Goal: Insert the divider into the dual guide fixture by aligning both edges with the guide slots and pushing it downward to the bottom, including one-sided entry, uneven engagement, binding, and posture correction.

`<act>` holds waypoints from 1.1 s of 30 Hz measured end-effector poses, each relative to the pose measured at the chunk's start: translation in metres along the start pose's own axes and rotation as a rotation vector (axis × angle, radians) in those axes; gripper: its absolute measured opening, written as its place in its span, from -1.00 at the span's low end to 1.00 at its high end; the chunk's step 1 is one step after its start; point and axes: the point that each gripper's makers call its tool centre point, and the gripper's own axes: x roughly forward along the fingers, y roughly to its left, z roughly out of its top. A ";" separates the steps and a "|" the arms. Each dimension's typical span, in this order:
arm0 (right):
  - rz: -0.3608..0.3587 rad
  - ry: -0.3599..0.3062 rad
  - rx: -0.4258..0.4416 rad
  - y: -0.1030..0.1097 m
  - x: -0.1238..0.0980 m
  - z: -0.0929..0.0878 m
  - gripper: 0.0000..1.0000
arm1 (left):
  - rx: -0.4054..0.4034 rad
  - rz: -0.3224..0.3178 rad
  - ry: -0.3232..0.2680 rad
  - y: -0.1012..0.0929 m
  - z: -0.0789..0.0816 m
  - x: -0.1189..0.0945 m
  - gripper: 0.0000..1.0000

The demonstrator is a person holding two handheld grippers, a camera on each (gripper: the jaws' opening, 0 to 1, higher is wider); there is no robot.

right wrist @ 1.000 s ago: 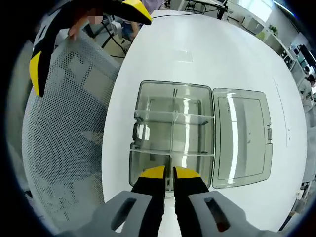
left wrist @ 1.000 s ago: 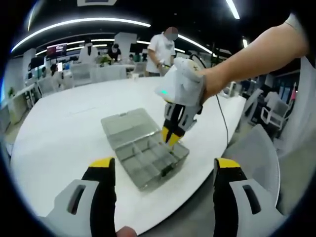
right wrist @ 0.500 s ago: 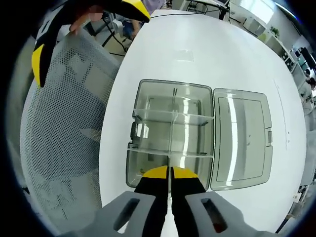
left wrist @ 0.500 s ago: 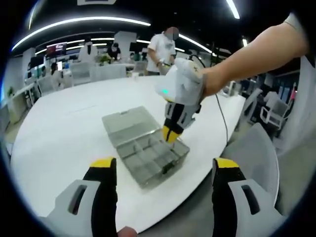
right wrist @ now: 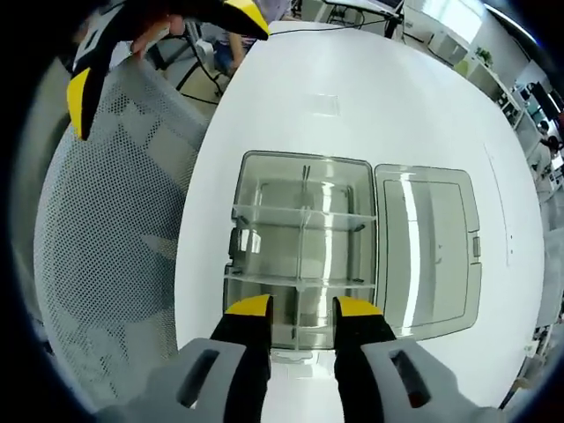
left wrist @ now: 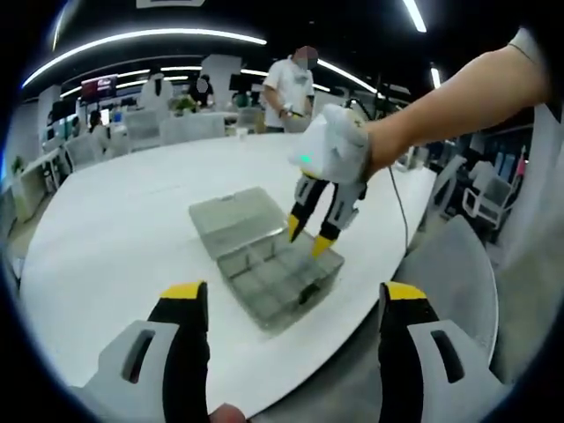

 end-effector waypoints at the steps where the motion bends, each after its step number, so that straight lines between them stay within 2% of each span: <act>1: -0.014 -0.005 0.014 -0.002 -0.004 0.000 -0.64 | -0.001 -0.003 0.002 0.001 -0.001 -0.002 0.55; 5: -0.067 -0.086 0.058 -0.005 -0.018 0.008 -0.58 | 0.003 -0.008 -0.010 0.008 -0.001 -0.013 0.56; 7: -0.080 -0.166 0.123 -0.001 -0.025 0.015 -0.50 | -0.001 -0.006 -0.019 0.014 -0.002 -0.020 0.56; 9: -0.102 -0.199 0.177 0.002 -0.031 0.015 -0.47 | -0.004 -0.007 -0.021 0.019 -0.006 -0.027 0.56; 12: -0.126 -0.283 0.261 0.010 -0.038 0.016 -0.42 | -0.011 -0.005 -0.024 0.028 -0.010 -0.036 0.56; 17: -0.151 -0.372 0.373 0.024 -0.049 0.014 -0.35 | 0.003 -0.013 -0.005 0.037 -0.020 -0.046 0.57; 19: -0.164 -0.366 0.378 0.028 -0.050 0.011 -0.31 | 0.006 -0.011 -0.004 0.041 -0.022 -0.048 0.57; 24: -0.188 -0.431 0.428 0.037 -0.060 0.014 -0.24 | 0.017 -0.031 0.016 0.043 -0.029 -0.047 0.59; 30: -0.217 -0.490 0.502 0.043 -0.067 0.012 -0.16 | 0.018 -0.045 0.022 0.041 -0.026 -0.040 0.59; 31: -0.239 -0.508 0.501 0.043 -0.072 0.011 -0.18 | 0.015 -0.045 0.023 0.040 -0.025 -0.038 0.60; 33: -0.276 -0.576 0.554 0.042 -0.082 0.013 -0.13 | 0.029 -0.038 0.018 0.039 -0.023 -0.034 0.63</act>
